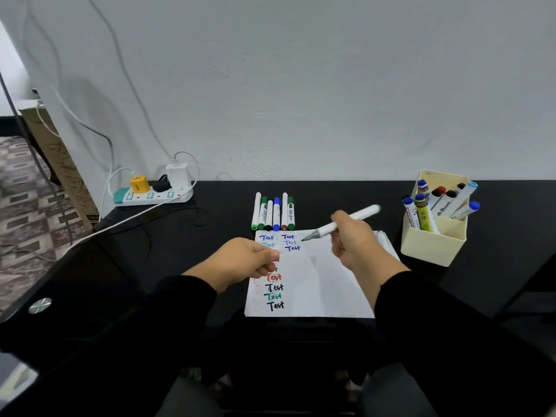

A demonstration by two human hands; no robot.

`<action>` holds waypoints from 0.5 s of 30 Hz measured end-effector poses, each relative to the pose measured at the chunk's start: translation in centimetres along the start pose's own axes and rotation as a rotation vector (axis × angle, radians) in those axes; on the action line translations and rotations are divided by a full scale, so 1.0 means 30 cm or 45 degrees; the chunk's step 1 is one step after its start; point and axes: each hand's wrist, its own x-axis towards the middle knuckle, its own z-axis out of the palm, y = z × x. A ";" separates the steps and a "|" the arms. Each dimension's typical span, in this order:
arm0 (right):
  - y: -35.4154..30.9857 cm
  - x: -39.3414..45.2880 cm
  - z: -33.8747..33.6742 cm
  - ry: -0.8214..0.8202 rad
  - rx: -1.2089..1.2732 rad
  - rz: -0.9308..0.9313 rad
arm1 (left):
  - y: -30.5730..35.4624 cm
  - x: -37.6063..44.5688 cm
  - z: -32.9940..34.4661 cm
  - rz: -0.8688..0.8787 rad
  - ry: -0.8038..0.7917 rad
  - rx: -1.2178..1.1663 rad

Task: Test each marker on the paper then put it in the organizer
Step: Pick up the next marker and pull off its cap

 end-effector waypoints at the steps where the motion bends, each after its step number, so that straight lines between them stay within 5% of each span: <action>1: -0.001 0.011 -0.016 0.022 0.005 0.020 | -0.021 0.006 -0.015 -0.017 0.042 0.036; 15: 0.067 0.081 0.026 -0.052 -0.341 -0.130 | -0.196 0.113 0.068 0.071 0.541 0.440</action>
